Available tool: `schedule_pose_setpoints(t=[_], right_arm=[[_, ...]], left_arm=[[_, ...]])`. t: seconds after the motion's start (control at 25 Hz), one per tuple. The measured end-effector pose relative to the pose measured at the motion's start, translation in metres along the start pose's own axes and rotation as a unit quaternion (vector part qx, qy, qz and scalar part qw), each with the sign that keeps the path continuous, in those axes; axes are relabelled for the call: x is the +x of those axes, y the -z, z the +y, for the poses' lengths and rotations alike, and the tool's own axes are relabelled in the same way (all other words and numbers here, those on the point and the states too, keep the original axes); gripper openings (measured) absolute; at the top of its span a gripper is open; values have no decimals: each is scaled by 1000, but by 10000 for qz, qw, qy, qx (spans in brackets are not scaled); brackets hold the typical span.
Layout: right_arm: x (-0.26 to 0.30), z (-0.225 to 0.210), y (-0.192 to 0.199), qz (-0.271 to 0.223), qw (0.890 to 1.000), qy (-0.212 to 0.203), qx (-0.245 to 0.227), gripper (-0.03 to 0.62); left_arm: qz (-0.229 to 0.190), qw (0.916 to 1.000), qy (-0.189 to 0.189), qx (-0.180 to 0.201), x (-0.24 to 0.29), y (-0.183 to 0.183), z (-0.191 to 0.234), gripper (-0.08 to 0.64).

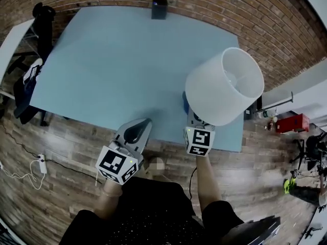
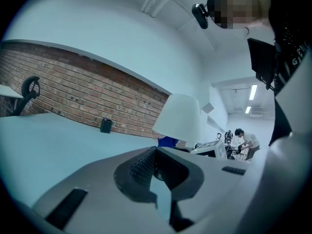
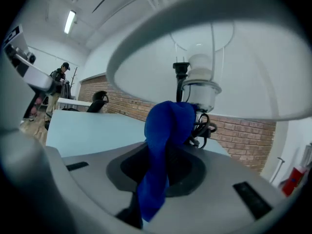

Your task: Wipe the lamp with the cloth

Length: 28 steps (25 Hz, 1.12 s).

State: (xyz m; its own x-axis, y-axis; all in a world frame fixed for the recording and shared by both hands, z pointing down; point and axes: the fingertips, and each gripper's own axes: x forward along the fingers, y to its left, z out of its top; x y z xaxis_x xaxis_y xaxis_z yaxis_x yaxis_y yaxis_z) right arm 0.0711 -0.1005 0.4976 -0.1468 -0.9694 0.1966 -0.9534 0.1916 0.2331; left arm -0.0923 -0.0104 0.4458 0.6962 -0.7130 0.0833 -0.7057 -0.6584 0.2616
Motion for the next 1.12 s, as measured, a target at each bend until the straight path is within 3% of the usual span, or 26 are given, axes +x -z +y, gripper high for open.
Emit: schedule_pose_setpoints(t=[0.12,0.4,0.6,0.84,0.96,1.12], right_arm=[[11,9,16,288,9996,-37,-34,74],[24,21,54,1032,9932,-265,469,75],[18,41,79,1737,9690,-979,1456,75],[-50,59,63,1578,9598,-1709,1569,74],[-87,47,59,1318,9658,-1498,1655,75],[-112,-3,51,733,9801,-517,1770,75]], left_arm=[[40,10000,-46,-10,-6,1,5,9],[146,9998,-107,-56,-12,6,12,8],[188,9998,-8,-67,-7,11,6,9],[215,9997,97,-96,-3,15,-4,8],[244,9995,164,-97,0,18,-9,9],[283,9992,254,-132,6,20,-16,9]])
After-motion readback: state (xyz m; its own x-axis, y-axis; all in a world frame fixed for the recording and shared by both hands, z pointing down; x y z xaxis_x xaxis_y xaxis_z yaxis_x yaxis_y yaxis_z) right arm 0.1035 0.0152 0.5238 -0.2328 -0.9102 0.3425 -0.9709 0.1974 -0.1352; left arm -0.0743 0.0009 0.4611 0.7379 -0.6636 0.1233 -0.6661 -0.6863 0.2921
